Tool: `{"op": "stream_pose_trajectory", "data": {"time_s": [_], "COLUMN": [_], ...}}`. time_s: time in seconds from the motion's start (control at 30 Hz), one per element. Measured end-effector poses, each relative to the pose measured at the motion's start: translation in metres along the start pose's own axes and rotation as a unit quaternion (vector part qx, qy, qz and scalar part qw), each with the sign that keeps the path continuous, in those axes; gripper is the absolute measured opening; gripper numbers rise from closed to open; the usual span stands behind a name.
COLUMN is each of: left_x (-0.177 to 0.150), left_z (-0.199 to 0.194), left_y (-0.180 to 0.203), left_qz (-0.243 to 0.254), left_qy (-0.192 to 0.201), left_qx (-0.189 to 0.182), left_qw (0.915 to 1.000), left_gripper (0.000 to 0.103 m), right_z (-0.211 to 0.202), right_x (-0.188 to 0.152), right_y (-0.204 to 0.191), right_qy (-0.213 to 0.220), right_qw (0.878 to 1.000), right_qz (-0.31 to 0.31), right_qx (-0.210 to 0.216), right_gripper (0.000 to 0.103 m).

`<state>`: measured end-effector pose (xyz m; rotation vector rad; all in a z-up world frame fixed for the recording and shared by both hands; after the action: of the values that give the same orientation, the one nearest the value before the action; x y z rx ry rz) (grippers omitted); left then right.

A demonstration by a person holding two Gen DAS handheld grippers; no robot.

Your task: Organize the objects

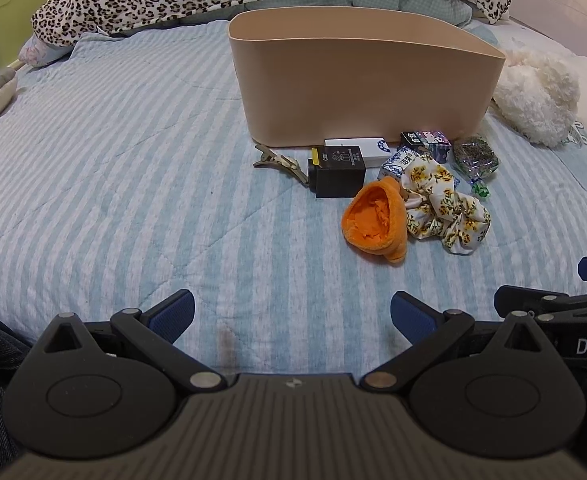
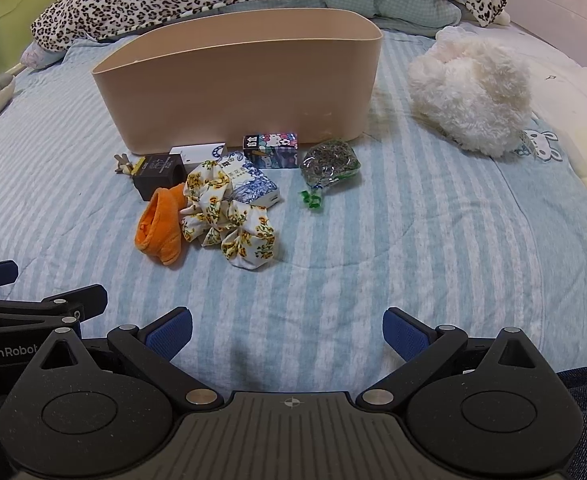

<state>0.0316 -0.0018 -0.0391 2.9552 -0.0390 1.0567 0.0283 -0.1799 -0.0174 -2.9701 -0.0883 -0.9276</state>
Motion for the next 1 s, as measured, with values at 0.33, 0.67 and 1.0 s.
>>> {"op": "stream_pose_trajectory", "data": {"time_s": [0.33,0.67,1.0], "left_x": [-0.001,0.003,0.020], "left_z": [0.001,0.005,0.015], "left_y": [0.001,0.000,-0.001], "left_qz": [0.000,0.000,-0.004], "left_qy": [-0.002,-0.005,-0.004], "left_qx": [-0.001,0.001,0.002], "left_qw": [1.0000,1.0000,1.0000], "left_gripper": [0.103,0.103,0.103], "right_z": [0.000,-0.001,0.000], "right_x": [0.000,0.001,0.014], "right_y": [-0.001,0.001,0.007], "right_qy": [-0.003,-0.004,-0.003], "right_qw": [1.000,1.000,1.000], "right_qz": [-0.001,0.007,0.016], "right_qx": [0.003,0.009,0.009], "right_gripper": [0.103,0.103,0.103]}}
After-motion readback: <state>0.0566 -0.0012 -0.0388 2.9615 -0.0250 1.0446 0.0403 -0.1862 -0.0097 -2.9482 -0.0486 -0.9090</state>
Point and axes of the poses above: each gripper's, at about its wrist camera, not at the fingertips, and z roughly the way its jaws point, y to its right, x to its top, the point moved 5 cm from there along z, roughly the way its jaws point, and after that the axes turned 1 degree about -x, right-handed, at the moved point
